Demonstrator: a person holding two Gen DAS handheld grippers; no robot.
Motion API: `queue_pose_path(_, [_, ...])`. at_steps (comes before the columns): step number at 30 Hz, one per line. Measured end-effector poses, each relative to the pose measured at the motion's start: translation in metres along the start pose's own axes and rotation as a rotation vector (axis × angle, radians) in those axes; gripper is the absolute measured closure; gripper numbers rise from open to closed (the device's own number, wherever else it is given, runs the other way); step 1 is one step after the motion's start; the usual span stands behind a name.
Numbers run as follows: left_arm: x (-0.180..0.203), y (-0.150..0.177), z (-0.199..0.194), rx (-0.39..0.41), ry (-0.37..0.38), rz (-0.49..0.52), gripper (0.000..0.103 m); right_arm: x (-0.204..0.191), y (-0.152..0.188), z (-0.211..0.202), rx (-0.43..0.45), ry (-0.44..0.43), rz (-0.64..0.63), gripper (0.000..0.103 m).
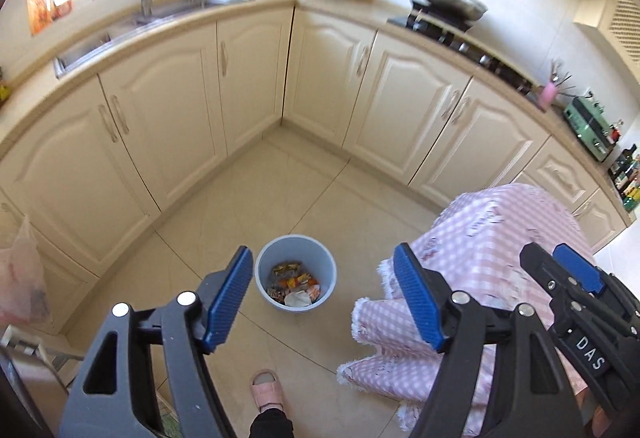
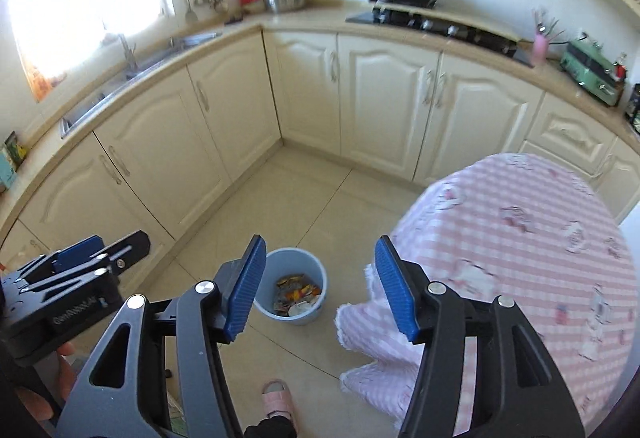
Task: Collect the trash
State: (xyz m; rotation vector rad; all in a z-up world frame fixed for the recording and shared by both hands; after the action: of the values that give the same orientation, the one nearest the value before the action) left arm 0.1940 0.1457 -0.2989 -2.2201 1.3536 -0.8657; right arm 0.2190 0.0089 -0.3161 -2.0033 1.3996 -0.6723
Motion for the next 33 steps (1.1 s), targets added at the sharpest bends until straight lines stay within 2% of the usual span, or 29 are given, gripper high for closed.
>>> queue_pose_path(3, [0.022,0.009,-0.046,0.044,0.013,-0.010,0.030,0.016,0.001,-0.042,0.042,0.013,0.011,0.048])
queue_pose_path(10, [0.067,0.020,-0.124,0.091,0.021,0.075,0.030,0.042,0.006,-0.120,0.108,0.021,0.055,0.046])
queue_pose_path(12, [0.074,0.019,-0.141,0.101,0.026,0.098,0.022,0.046,0.007,-0.139,0.128,0.024,0.067,0.046])
queue_pose_path(14, [0.081,0.018,-0.157,0.113,0.019,0.122,0.022,0.048,0.009,-0.155,0.144,0.027,0.076,0.045])
queue_pose_path(16, [0.088,0.017,-0.178,0.139,0.026,0.142,0.020,0.050,0.009,-0.172,0.158,0.032,0.090,0.040])
queue_pose_path(25, [0.117,0.014,-0.240,0.209,0.079,0.270,0.018,0.061,0.011,-0.229,0.237,0.093,0.138,0.029])
queue_pose_path(33, [0.131,0.012,-0.264,0.247,0.092,0.319,0.018,0.071,0.014,-0.256,0.291,0.132,0.150,0.020])
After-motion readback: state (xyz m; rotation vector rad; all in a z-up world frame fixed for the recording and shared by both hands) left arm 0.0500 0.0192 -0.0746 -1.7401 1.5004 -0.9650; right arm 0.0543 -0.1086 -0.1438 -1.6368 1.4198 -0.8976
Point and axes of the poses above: each gripper's, at about its wrist camera, not at the fingertips, and z roughly the way its jaws point, x to its right, y to its underside, the point moved 8 cm from there along z, roughly the way its jaws point, and after that the axes turned 10 degrees about y, right-handed, at the moved point
